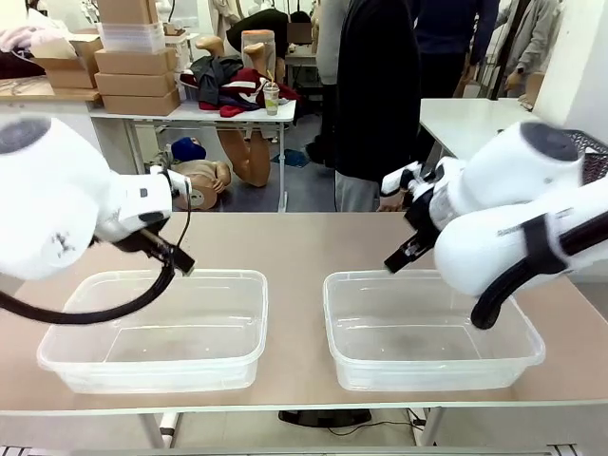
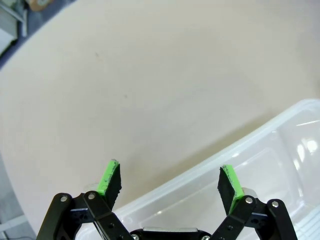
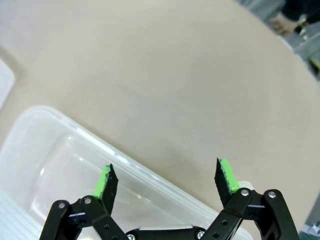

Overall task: Sort the waste into each basket.
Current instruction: Pick up the Organizing box on the left side of the table and lift it.

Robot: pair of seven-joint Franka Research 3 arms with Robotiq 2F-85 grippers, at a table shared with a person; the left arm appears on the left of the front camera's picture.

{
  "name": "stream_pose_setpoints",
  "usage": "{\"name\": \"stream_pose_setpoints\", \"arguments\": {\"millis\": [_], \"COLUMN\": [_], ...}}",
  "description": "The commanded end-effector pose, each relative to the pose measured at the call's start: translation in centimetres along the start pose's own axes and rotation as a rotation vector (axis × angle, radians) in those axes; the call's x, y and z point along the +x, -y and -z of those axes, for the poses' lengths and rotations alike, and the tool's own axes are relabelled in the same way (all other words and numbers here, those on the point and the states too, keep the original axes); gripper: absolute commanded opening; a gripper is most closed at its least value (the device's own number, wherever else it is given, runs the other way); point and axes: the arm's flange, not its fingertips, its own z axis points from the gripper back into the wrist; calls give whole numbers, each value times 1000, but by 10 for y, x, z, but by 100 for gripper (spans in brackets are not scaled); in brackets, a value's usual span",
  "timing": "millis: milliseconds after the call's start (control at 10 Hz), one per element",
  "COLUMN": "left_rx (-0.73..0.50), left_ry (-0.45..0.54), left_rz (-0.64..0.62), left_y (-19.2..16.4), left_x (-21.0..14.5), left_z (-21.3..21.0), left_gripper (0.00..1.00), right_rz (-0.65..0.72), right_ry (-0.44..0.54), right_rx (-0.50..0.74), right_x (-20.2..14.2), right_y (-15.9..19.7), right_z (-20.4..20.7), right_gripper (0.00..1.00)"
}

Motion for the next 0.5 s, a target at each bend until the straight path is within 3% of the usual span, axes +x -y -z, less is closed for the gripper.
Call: {"name": "stream_pose_setpoints", "arguments": {"millis": [0,100,200,300,400], "left_rx": [-35,-128,-143,-41,-41], "left_ry": [115,218,257,135,135], "left_rz": [-11,67,113,9,9], "left_y": [12,18,22,16,16], "left_x": [13,10,6,24,24], "left_z": [-103,-132,-132,-92,-92], "left_gripper": [100,100,100,100,100], "right_rz": [18,-11,0,-11,-11], "right_ry": [92,88,15,94,94], "right_rx": [-58,-208,-285,-83,-83], "right_x": [12,7,-1,19,19], "right_y": [6,3,0,11,11], "right_z": [-96,-119,-112,-85,-85], "right_gripper": [100,100,100,100,100]}}
